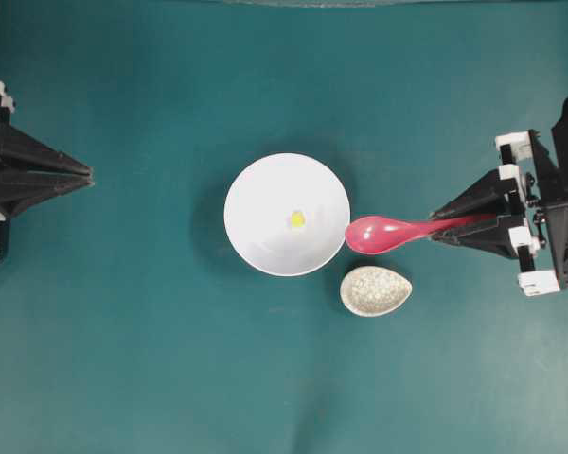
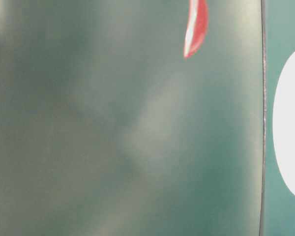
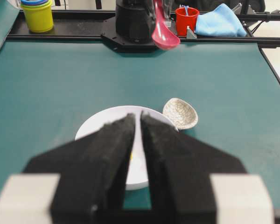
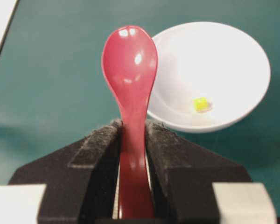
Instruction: Scoop the yellow hexagonal prism block from the bowl with a spoon using the right arm.
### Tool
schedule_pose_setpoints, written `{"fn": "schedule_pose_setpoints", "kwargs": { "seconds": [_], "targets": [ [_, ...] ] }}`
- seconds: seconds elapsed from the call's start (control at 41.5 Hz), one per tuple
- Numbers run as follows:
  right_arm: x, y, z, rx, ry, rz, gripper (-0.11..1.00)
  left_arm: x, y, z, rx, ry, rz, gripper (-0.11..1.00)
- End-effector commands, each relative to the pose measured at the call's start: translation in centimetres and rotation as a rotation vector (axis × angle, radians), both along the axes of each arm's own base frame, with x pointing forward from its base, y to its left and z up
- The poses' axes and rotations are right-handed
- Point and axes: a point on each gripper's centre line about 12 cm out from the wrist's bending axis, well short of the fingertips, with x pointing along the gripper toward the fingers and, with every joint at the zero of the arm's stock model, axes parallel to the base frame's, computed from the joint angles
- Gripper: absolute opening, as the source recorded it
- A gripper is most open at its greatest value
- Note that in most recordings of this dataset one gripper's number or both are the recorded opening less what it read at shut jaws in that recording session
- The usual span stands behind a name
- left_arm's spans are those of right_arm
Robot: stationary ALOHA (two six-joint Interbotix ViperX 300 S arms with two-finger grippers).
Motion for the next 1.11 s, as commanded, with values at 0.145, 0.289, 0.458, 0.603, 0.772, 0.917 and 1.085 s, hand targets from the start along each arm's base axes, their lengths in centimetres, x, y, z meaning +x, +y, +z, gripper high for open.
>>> {"fn": "schedule_pose_setpoints", "kwargs": {
  "seconds": [0.145,0.289,0.458,0.603,0.772,0.917,1.085],
  "targets": [
    [0.5,-0.2,0.6,0.003,0.003,-0.005,0.25,0.3,0.0,0.9,0.005,-0.023,-0.001,0.14],
    [1.0,-0.2,-1.0,0.010,0.063,-0.010,0.25,0.3,0.0,0.9,0.005,-0.021,-0.001,0.14],
    [1.8,0.1,-4.8,0.022,0.168,-0.028,0.25,0.3,0.0,0.9,0.005,-0.021,-0.001,0.14],
    [1.9,1.1,-7.6,0.011,0.190,-0.033,0.25,0.3,0.0,0.8,0.005,-0.020,-0.001,0.14],
    [1.3,2.8,-9.9,0.014,0.154,-0.022,0.25,0.3,0.0,0.8,0.005,-0.018,-0.001,0.14],
    [0.3,3.7,-11.2,0.041,0.142,-0.012,0.25,0.3,0.0,0.8,0.005,-0.017,-0.001,0.14],
    [-0.3,4.0,-12.0,0.078,0.151,-0.021,0.25,0.3,0.0,0.8,0.003,-0.018,0.000,0.14]
  ]
}}
